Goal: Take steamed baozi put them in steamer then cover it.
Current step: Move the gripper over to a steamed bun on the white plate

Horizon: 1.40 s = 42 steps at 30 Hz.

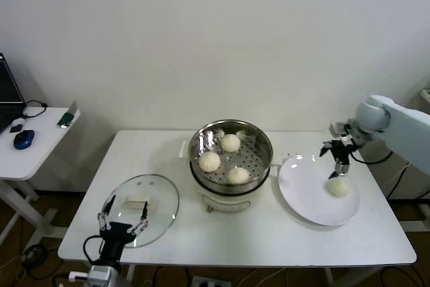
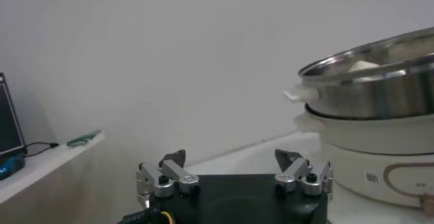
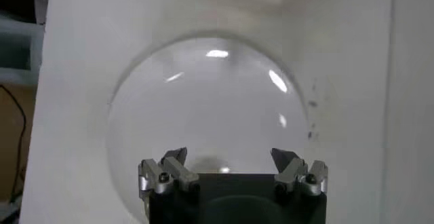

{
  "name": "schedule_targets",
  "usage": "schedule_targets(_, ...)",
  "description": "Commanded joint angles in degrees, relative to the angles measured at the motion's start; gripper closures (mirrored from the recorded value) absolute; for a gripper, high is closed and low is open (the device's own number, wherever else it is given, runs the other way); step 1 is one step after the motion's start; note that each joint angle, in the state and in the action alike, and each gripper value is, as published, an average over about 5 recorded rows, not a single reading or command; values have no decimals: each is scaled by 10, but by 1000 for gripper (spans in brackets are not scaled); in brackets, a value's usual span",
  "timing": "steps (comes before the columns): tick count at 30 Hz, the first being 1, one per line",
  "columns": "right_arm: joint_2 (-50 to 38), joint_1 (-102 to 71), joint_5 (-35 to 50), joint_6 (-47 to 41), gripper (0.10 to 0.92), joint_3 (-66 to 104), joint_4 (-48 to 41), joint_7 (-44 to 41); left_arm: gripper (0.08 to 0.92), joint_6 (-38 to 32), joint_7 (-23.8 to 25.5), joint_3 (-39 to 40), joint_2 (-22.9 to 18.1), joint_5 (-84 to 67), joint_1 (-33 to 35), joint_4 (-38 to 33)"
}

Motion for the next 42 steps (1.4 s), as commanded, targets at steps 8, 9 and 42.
schedule_targets(8, 36, -170, -138, 25, 203, 181, -148, 3, 177, -1, -1, -6, -4, 3, 6, 3)
schedule_targets(9, 43, -168, -142, 27, 203, 183, -155, 3, 177, -1, -1, -6, -4, 4, 5, 3)
schedule_targets(42, 113, -158, -199, 59, 293, 173, -223, -12, 177, -1, -2, -6, -5, 6, -1, 14)
